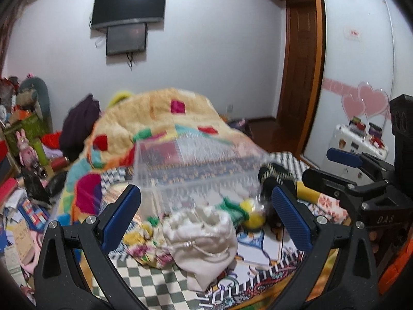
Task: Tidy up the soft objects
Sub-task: 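Grasp the white drawstring bag with the left tool while the right tool grasps the black knit cap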
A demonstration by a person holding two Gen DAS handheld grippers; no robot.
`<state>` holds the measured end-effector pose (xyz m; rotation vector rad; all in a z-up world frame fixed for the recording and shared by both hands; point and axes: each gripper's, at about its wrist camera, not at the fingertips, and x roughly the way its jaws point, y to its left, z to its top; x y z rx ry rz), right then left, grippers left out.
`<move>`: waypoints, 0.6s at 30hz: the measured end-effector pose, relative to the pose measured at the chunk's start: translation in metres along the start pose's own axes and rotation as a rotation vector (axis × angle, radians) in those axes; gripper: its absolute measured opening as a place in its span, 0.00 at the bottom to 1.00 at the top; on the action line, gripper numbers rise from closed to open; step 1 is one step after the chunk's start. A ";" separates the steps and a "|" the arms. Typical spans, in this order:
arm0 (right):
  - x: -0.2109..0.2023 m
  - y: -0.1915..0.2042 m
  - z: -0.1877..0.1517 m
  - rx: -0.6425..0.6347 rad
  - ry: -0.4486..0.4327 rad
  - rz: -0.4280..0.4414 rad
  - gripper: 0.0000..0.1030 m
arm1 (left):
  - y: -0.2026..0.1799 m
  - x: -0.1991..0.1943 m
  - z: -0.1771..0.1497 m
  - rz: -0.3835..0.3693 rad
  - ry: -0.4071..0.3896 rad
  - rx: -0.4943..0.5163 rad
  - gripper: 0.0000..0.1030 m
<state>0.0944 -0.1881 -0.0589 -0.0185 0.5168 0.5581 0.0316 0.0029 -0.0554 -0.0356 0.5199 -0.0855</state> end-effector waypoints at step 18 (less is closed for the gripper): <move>0.037 -0.014 -0.021 0.124 0.185 0.073 0.71 | 0.017 0.052 -0.050 -0.056 0.212 -0.068 0.74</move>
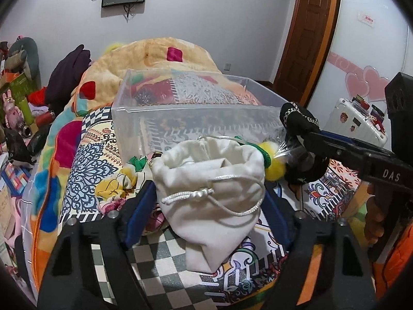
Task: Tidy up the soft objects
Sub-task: 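Grasp the white drawstring bag with the left tool while the right tool grasps the black knit cap, then carry the white bag with the left tool while the right tool carries the cap over the box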
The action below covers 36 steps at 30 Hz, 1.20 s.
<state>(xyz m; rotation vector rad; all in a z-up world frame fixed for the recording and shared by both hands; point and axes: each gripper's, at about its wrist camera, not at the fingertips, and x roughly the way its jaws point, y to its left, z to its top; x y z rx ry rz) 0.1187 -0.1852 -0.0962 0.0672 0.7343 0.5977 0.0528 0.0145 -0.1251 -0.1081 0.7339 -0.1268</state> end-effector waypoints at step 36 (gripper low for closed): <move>-0.055 0.000 0.024 -0.035 -0.193 0.009 0.11 | 0.001 -0.063 0.034 0.039 -0.205 0.015 0.27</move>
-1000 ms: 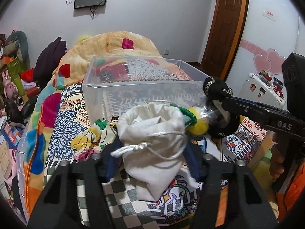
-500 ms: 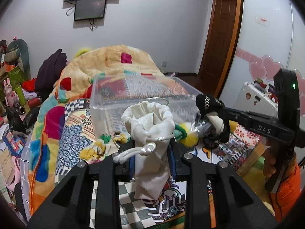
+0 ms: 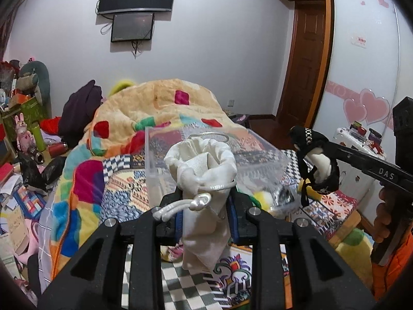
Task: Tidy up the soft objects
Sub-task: 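Carry the white bag with the left tool while the right tool carries the cap over the box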
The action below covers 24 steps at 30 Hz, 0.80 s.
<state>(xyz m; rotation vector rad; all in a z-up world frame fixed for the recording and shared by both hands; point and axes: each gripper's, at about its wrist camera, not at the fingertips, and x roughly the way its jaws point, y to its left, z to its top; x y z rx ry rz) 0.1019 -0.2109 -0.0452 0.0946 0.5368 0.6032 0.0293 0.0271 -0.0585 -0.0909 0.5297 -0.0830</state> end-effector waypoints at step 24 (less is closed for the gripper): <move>0.048 -0.009 0.019 -0.071 0.050 -0.085 0.27 | 0.015 0.042 0.043 0.040 -0.026 0.007 0.27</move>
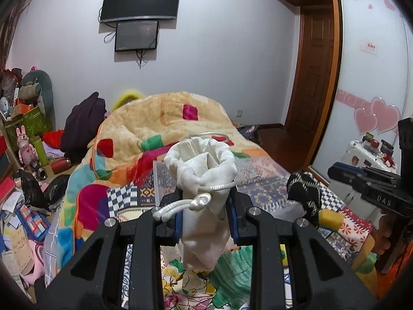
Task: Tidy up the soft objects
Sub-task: 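Carry the white bag with the left tool while the right tool carries the cap over the box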
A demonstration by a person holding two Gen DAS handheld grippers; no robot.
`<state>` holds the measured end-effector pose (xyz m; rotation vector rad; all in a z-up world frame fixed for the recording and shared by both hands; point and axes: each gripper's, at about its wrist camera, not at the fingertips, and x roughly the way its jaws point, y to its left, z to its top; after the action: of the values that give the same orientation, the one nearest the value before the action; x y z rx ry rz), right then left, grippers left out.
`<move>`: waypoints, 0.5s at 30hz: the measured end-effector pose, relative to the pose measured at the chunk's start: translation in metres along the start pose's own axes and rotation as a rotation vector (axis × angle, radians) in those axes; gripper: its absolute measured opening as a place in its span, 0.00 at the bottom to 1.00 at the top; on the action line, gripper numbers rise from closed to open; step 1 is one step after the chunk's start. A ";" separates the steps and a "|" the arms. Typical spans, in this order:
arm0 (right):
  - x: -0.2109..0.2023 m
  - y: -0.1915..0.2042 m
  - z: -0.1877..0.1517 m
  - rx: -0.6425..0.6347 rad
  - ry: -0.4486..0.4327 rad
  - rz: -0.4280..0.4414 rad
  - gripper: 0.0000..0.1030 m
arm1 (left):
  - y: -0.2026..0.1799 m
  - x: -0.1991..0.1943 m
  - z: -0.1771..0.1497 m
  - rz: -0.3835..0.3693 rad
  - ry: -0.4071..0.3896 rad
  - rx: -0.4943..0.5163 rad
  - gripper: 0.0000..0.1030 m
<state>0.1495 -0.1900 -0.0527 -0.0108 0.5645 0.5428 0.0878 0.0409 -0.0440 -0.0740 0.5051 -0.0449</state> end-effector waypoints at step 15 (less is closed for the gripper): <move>0.039 -0.017 -0.036 0.054 0.196 0.019 0.78 | -0.004 0.020 -0.020 -0.018 0.086 0.000 0.27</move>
<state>0.1667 -0.1911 -0.1057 -0.0070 0.7709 0.5482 0.0958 0.0345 -0.0705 -0.0765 0.5902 -0.0660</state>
